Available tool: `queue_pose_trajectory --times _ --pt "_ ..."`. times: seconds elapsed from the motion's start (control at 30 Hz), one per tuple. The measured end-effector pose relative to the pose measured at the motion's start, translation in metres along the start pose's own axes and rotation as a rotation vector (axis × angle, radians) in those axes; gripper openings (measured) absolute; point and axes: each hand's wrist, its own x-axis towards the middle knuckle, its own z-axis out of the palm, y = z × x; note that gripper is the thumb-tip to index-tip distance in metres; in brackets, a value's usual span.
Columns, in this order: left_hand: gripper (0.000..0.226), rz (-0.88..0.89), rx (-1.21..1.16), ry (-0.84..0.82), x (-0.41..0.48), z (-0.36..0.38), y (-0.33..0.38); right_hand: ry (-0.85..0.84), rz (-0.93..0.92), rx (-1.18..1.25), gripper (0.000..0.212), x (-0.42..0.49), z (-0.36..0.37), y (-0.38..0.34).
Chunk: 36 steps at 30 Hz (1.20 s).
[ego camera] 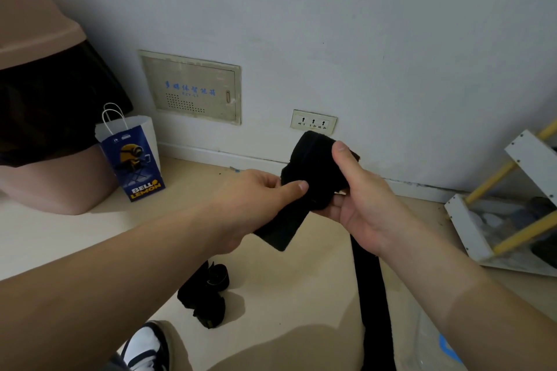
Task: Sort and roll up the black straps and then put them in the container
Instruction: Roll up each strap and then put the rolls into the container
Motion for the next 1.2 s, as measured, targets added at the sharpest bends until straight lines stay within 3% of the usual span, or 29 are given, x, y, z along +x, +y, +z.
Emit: queue_pose_trajectory --times 0.07,0.17,0.27,0.4,0.57,0.73,0.87,1.03,1.13,1.2 --pt "0.065 0.024 -0.045 0.028 0.001 -0.001 0.0 0.023 -0.018 0.033 0.049 0.001 -0.001 0.001" --pt "0.038 0.056 -0.119 0.073 0.0 0.003 0.002 0.056 -0.066 0.05 0.045 0.003 0.0 0.002" --pt "0.026 0.111 -0.184 0.144 -0.002 0.007 0.006 0.065 -0.098 0.067 0.045 0.002 0.004 0.004" --pt "0.026 0.159 -0.288 0.247 -0.003 0.006 0.01 0.08 -0.136 -0.032 0.05 0.0 0.008 0.005" --pt "0.024 0.142 -0.412 0.297 -0.001 -0.002 0.012 0.158 -0.201 -0.352 0.065 -0.003 0.01 0.011" --pt "0.03 0.141 -0.468 0.24 -0.002 0.005 0.009 0.141 -0.261 -0.358 0.062 -0.002 0.009 0.015" --pt "0.031 0.162 -0.336 0.166 -0.007 0.017 0.003 0.179 -0.374 -0.516 0.053 -0.003 0.009 0.03" --pt "0.027 0.199 -0.321 0.162 -0.012 0.029 -0.001 0.246 -0.524 -0.794 0.07 -0.01 0.017 0.048" --pt "0.031 0.195 -0.359 0.245 -0.011 0.021 0.002 0.102 -0.5 -0.73 0.087 -0.02 0.029 0.053" --pt "0.037 0.193 -0.369 0.269 -0.01 0.013 0.006 0.064 -0.474 -0.626 0.075 -0.026 0.034 0.055"
